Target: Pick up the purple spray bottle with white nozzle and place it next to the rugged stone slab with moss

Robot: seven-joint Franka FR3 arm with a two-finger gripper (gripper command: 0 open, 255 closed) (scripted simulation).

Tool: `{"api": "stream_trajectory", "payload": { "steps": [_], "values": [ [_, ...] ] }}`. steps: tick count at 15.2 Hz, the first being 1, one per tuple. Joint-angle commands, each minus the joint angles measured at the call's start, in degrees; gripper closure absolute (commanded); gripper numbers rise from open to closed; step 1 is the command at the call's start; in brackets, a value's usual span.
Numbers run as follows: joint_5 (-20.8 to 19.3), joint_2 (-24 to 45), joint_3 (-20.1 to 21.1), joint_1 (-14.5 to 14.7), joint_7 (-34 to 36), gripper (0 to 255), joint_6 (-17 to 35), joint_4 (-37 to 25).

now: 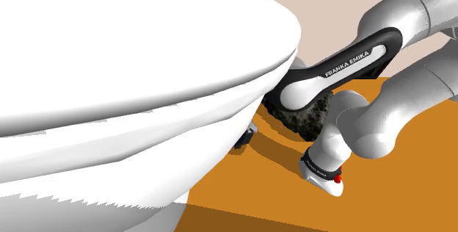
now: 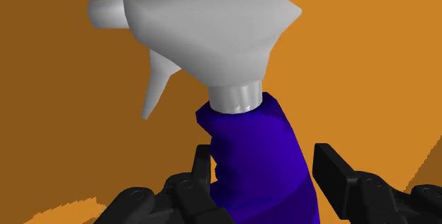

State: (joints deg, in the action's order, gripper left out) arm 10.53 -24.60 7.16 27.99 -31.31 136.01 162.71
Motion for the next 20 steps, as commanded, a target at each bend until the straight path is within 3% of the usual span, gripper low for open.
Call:
{"api": "stream_trajectory", "payload": {
  "steps": [1,20],
  "values": [
    [-0.2,-1.4,-0.1,-0.1,0.2,255,-2.2,-0.8],
    [-1.9,-11.2,-1.1,-0.6,1.7,255,-20.8,-9.7]
  ]
}}
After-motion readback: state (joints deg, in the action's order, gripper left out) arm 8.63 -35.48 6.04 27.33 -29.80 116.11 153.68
